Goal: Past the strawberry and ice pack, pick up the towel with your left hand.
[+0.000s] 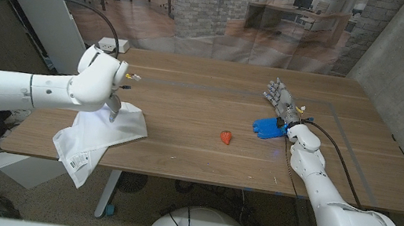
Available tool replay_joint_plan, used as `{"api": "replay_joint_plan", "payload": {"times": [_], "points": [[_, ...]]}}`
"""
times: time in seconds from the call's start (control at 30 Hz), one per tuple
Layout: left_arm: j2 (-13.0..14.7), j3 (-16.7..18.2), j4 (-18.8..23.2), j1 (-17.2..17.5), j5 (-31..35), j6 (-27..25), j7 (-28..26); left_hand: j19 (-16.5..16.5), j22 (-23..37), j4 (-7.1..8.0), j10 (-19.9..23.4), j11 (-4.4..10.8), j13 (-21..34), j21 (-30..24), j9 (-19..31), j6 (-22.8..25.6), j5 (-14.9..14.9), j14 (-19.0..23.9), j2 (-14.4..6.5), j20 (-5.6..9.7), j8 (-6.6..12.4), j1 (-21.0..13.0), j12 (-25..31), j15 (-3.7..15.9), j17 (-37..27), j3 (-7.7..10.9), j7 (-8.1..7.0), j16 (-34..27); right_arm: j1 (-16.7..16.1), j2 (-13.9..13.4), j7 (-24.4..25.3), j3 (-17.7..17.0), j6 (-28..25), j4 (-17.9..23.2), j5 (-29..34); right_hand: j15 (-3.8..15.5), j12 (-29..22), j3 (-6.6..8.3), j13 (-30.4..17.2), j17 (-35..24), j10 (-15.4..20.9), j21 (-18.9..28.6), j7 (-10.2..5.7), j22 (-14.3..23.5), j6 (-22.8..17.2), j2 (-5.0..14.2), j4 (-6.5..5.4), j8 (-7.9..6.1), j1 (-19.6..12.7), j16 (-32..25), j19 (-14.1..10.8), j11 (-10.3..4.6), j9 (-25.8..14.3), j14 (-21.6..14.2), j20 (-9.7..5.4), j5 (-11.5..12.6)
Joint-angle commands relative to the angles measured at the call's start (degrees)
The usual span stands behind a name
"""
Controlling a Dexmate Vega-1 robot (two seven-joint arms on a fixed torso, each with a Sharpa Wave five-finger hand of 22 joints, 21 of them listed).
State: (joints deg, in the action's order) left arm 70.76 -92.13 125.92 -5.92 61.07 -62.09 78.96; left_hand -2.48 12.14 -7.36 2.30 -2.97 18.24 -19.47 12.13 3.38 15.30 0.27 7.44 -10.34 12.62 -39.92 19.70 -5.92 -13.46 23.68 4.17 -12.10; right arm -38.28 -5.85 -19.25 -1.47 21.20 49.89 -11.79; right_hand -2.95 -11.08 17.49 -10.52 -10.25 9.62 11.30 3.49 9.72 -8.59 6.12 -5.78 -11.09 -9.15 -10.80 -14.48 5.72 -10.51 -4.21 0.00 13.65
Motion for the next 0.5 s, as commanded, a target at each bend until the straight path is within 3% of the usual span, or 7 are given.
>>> {"api": "replay_joint_plan", "payload": {"times": [0.03,0.5], "points": [[-1.7,4.2,-2.7,4.2,-0.5,1.8,0.0,0.3,0.2,0.04,-0.2,0.29,0.3,-0.1,0.3,0.6,0.3,0.3,-0.6,0.13,0.07,0.1,0.4,0.18,-0.1,-0.45,0.08,-0.5,1.3,0.0,-0.2,-0.1,1.2,-2.9,0.1,0.03,-0.3,0.00,-0.3,-0.3,0.6,0.1,-0.01,0.2,-0.6,-0.19,-0.04,-0.17,0.3,-0.2,-0.5,-0.12,-0.3,-0.6,-0.14,0.5],[-3.2,-0.4,-4.9,1.8,-0.9,1.1,0.0,0.4,0.2,0.07,-0.1,0.32,0.7,0.0,0.4,0.8,0.3,0.2,-0.9,0.21,0.01,-0.3,1.1,0.19,-0.2,-0.98,-0.01,-0.4,2.2,0.1,-0.5,-0.2,2.4,-5.3,0.1,0.10,-0.2,-0.02,-0.3,-0.3,0.6,0.0,-0.02,0.2,-0.6,-0.20,-0.02,-0.18,0.4,-0.2,-0.5,-0.12,-0.3,-0.7,-0.07,0.6]]}}
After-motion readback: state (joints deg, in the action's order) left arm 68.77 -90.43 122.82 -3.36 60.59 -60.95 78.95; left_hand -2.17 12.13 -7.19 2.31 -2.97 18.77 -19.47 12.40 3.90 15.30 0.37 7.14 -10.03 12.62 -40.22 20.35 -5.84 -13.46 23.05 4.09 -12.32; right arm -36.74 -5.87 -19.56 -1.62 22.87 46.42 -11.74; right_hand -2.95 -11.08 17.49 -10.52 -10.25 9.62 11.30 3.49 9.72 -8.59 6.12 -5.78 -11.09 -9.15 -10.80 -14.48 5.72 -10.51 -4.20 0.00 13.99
